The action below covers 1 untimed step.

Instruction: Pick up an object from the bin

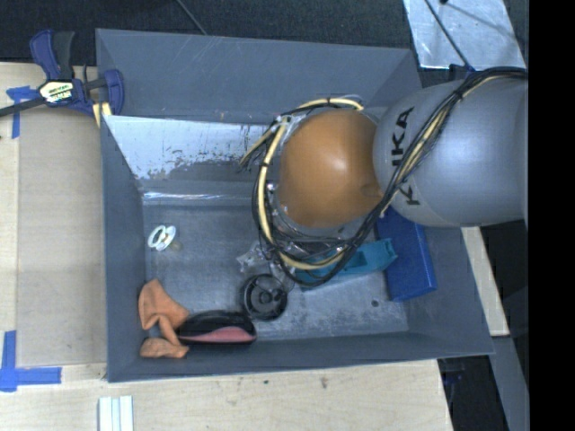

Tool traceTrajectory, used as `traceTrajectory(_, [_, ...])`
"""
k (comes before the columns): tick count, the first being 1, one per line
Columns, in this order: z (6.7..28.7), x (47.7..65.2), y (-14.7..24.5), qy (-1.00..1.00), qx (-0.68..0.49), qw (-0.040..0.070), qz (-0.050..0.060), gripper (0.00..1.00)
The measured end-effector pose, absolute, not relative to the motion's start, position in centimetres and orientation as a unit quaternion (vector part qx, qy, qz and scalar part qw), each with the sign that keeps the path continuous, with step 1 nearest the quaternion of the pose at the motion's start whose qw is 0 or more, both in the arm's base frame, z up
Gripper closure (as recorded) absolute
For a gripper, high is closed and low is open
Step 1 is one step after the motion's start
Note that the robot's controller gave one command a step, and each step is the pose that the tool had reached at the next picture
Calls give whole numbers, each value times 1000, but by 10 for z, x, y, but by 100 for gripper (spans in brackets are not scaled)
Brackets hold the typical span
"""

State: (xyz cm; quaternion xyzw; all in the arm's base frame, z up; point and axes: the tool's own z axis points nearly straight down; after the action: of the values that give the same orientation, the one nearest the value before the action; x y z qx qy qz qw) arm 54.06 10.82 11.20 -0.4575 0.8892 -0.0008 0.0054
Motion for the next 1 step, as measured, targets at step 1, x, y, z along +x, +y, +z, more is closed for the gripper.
traceTrajectory(1, [119,539,108,889,-457,2,0,100])
